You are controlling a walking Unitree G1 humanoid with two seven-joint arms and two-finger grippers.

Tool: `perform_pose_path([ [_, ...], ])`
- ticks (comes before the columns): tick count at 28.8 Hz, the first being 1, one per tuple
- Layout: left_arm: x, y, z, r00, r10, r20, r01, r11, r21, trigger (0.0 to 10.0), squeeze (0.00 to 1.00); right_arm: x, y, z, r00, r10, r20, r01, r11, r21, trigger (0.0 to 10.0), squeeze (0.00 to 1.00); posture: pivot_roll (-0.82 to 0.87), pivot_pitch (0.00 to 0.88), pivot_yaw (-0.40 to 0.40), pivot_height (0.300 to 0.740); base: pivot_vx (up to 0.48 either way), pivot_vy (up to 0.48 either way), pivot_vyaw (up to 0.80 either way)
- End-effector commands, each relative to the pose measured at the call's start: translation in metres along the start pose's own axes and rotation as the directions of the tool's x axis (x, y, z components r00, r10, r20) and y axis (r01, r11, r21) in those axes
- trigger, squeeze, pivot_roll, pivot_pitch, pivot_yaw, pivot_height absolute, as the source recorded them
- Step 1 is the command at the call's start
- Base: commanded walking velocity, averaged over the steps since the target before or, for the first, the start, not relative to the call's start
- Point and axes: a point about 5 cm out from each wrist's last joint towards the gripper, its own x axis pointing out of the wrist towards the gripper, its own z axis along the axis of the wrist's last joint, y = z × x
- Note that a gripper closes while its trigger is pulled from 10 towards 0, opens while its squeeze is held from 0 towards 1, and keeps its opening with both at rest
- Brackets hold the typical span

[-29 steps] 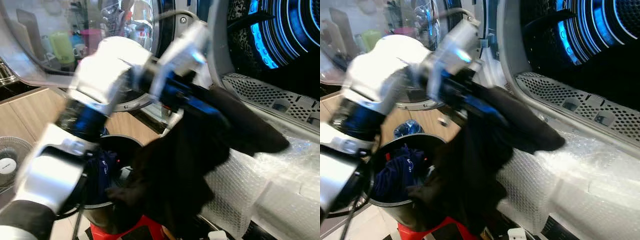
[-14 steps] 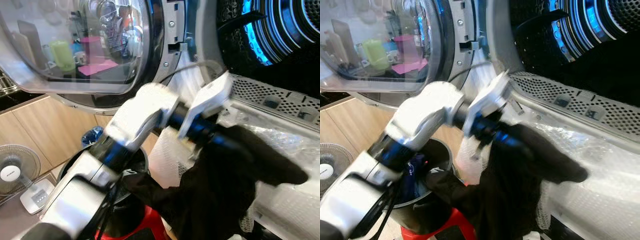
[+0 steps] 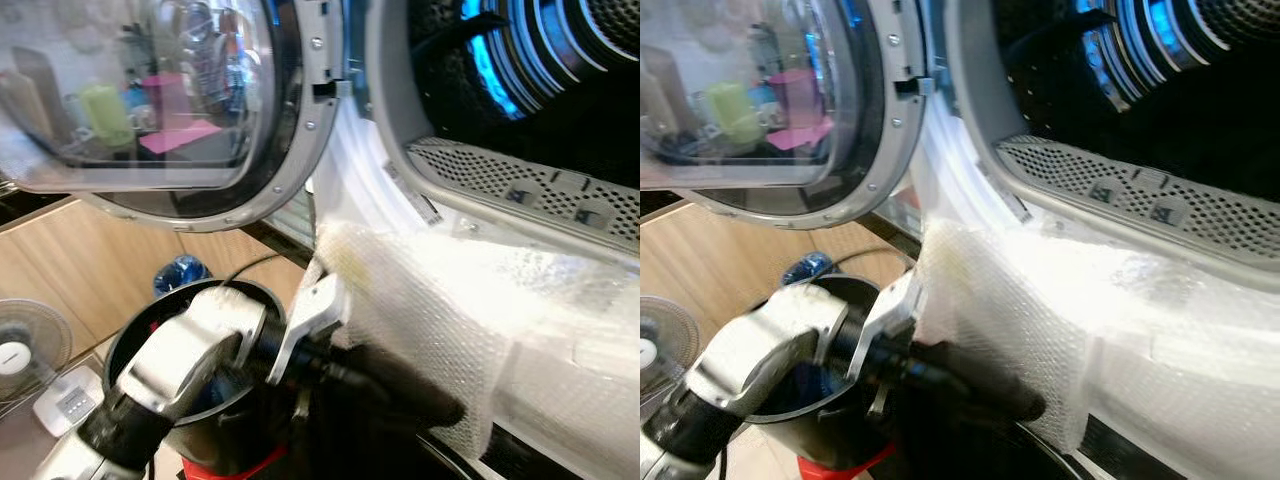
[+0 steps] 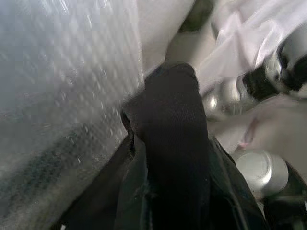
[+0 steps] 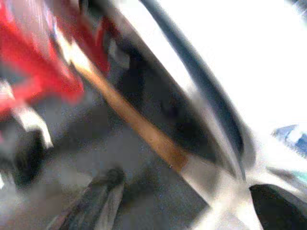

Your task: Clothes washing

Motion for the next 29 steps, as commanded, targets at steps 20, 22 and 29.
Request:
perform_pose_path([
  [20, -0.021, -0.024, 0.012, 0.983, 0.181, -0.001, -0.181, 0.983, 0.038, 0.0, 0.0, -0.031, -0.029, 0.053, 0.73, 0.606, 0.317, -0.627, 0.778, -0.042, 10.0, 1.0, 0.05, 0.092, 0.074, 0.74, 0.0, 0.0, 0.0],
  [22, -0.02, -0.024, 0.012, 0.983, 0.184, 0.0, -0.184, 0.982, 0.04, 0.0, 0.0, -0.035, -0.027, 0.066, 0.66, 0.62, 0.424, -0.684, 0.73, -0.004, 10.0, 1.0, 0.05, 0.092, 0.074, 0.74, 0.0, 0.0, 0.0],
  [29, -0.021, -0.023, 0.017, 0.981, 0.196, 0.003, -0.196, 0.979, 0.056, 0.0, 0.0, -0.047, 0.002, 0.057, 0.492, 0.808, 0.324, -0.819, 0.556, -0.143, 10.0, 1.0, 0.05, 0.085, 0.076, 0.74, 0.0, 0.0, 0.0],
])
